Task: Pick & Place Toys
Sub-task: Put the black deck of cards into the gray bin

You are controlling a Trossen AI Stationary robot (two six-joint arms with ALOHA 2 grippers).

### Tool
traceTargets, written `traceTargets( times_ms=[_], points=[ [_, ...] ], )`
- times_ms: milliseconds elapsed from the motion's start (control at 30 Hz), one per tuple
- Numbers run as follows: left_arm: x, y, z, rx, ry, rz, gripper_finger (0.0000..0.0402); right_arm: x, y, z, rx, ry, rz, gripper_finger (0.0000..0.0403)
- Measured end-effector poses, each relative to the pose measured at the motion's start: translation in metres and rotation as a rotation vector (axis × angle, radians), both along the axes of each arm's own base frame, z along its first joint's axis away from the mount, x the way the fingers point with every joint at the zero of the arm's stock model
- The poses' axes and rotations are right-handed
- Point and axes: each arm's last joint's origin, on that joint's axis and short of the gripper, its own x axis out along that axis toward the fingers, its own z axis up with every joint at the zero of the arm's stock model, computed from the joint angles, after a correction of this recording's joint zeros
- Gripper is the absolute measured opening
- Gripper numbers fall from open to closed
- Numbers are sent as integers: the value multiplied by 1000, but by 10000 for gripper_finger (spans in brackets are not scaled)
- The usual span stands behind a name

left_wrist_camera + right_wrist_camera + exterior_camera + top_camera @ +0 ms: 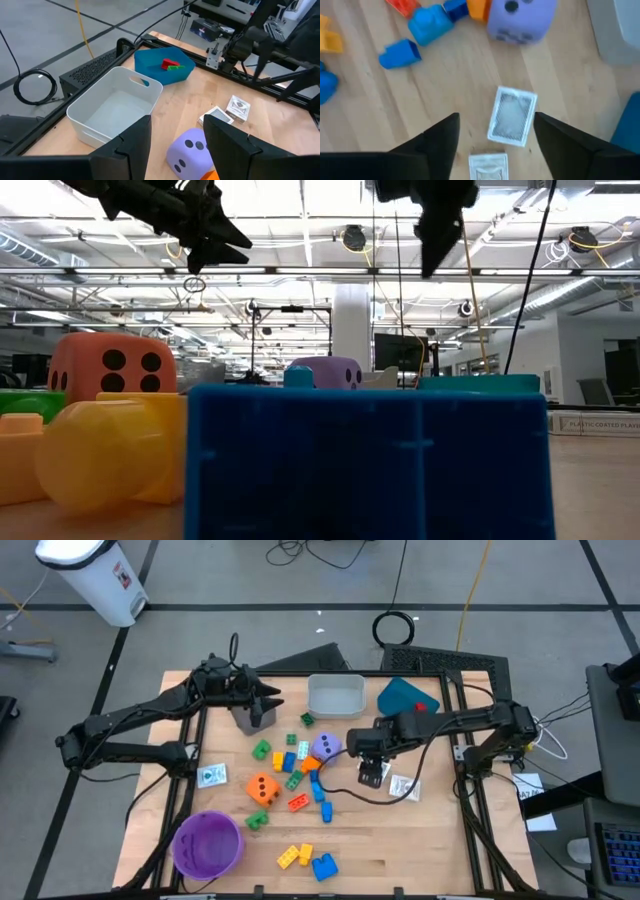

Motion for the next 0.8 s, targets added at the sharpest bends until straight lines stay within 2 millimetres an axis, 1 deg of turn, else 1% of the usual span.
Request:
traceTargets(
  times_ms=[233,433,567,667,800],
  points=[
    [0,0,0,-1,0,0,189,-9,-1,-46,-11,129,-4,343],
    [0,0,0,-1,0,0,189,-11,-1,-82,-3,103,-13,392],
    [0,0,0,-7,-2,2,189,-13,-7,-101,4,89,-50,397],
    [0,0,0,-21,-5,7,189,-20,-13,-117,1,117,-73,398],
    [0,0,0,-21,-5,7,189,-28,-21,-137,15,120,-151,399]
  ],
)
